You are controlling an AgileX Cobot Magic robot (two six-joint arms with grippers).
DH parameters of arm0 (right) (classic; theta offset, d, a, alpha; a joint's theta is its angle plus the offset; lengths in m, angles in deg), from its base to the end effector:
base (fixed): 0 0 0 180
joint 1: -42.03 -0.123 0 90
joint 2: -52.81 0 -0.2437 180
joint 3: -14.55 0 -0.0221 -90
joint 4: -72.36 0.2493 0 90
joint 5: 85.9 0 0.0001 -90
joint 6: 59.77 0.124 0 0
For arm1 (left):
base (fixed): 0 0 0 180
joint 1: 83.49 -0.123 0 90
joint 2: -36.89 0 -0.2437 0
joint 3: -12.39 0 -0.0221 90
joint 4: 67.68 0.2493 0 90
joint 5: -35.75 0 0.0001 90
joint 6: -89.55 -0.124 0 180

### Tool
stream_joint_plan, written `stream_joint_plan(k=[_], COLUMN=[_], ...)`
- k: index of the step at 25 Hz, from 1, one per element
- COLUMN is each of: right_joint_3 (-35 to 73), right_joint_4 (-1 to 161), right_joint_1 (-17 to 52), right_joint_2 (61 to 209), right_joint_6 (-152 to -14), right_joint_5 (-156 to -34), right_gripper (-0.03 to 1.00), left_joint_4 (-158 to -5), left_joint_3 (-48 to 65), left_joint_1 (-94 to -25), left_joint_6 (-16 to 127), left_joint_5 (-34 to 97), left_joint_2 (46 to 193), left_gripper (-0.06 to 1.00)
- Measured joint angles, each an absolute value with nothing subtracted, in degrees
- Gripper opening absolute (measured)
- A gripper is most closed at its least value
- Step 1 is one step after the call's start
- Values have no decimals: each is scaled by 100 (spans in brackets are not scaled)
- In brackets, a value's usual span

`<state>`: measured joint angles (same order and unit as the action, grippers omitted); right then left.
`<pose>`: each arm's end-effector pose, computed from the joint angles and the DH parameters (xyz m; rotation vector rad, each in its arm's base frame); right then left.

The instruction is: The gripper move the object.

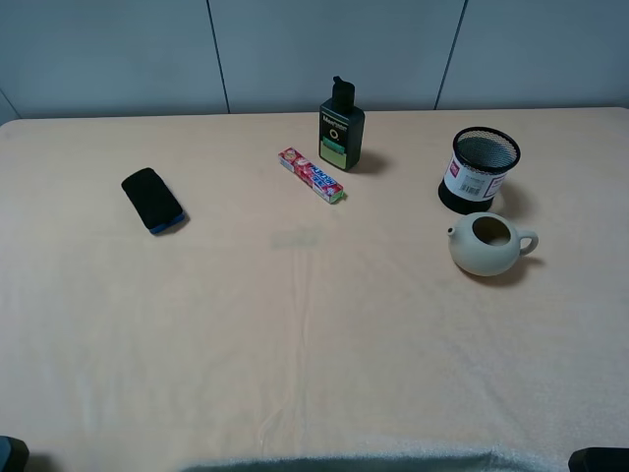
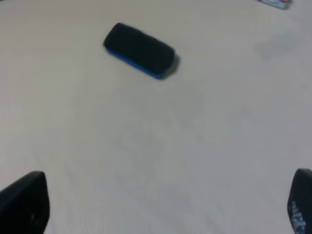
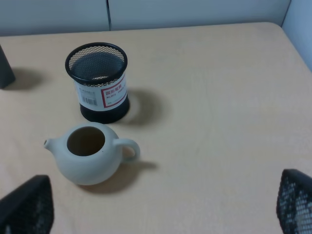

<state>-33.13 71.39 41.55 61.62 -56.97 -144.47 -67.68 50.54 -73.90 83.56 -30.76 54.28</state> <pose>0.0671 -0.0012 0.2638 0.0410 2.0077 0.0164 0.0646 -0.0109 0.2892 0.2888 2.1107 -0.0371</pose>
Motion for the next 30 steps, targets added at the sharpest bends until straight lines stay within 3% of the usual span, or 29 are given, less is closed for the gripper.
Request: stream_joint_plan(k=[10,30], right_joint_3=[-3313,-3313], right_joint_4=[7139,7139], right_joint_1=[4155,4155], right_joint_2=[6162,6162], right_joint_6=[-5697,-5697], right_joint_5=[-14447,-14454], right_gripper=[69,69], left_joint_4=[-7292,-7329], left_joint_3=[5985,6006], left_joint_1=[-8209,-8255], left_joint_6=[7849,7790], left_joint_5=[-2636,-2549], left_joint_2=[4763,4568], left_gripper=[99,99])
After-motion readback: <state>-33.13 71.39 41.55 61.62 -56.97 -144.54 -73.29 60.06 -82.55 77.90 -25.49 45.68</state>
